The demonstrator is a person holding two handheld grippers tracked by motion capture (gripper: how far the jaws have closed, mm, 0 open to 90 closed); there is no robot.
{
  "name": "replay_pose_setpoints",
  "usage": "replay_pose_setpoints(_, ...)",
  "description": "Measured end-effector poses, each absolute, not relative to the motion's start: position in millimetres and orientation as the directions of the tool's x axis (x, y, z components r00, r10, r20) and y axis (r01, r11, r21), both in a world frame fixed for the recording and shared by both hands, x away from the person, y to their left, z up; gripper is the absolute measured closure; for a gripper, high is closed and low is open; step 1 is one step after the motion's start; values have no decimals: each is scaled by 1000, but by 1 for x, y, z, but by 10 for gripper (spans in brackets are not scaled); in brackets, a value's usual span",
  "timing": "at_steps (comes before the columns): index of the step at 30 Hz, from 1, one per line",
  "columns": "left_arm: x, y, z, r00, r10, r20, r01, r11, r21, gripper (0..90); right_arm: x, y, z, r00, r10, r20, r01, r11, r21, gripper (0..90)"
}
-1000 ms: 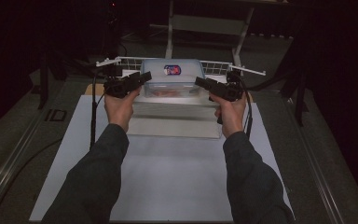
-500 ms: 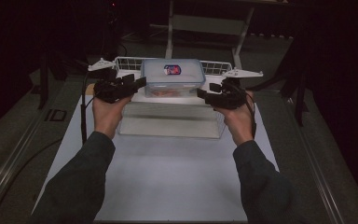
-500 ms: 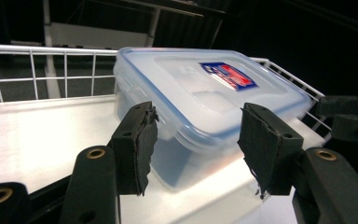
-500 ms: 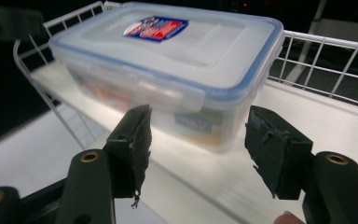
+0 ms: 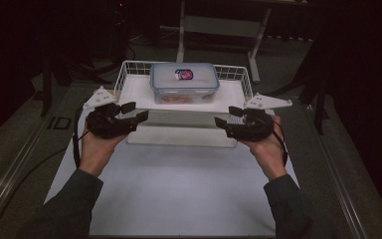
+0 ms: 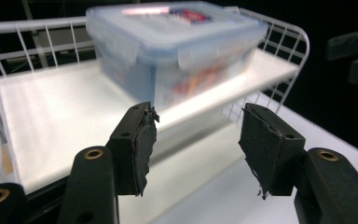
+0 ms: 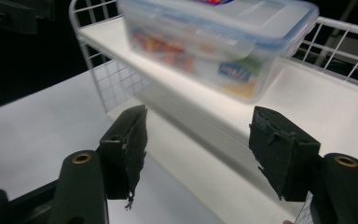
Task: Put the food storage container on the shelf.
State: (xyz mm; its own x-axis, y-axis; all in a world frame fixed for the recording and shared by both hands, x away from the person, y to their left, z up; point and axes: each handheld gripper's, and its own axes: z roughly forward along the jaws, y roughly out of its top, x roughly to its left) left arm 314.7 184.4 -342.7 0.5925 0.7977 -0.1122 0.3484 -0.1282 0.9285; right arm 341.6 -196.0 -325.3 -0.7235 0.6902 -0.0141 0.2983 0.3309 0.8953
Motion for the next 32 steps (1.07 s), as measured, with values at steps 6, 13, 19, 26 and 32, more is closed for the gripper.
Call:
replay_pose_setpoints(6, 290, 196, -371, 601, 794, -85, 351, -166, 922, 437, 313, -211, -352, -740, 672, -34, 294, 368, 882, 348)
replay_pose_setpoints(13, 267, 209, -411, 572, 816, -87, 400, -185, 898, 432, 289, -239, -396, -705, 703, 90, 384, 273, 882, 316)
replay_pose_setpoints(19, 245, 216, -442, 547, 832, -87, 425, -187, 886, 417, 271, -258, -423, -676, 732, 87, 429, 294, 854, 289)
replay_pose_setpoints(26, 236, 227, -460, 519, 849, -98, 459, -180, 870, 394, 256, -273, -451, -647, 760, 66, 436, 298, 849, 278)
replay_pose_setpoints(32, 236, 230, -472, 504, 856, -116, 481, -166, 861, 386, 258, -273, -462, -638, 769, 42, 436, 316, 842, 276)
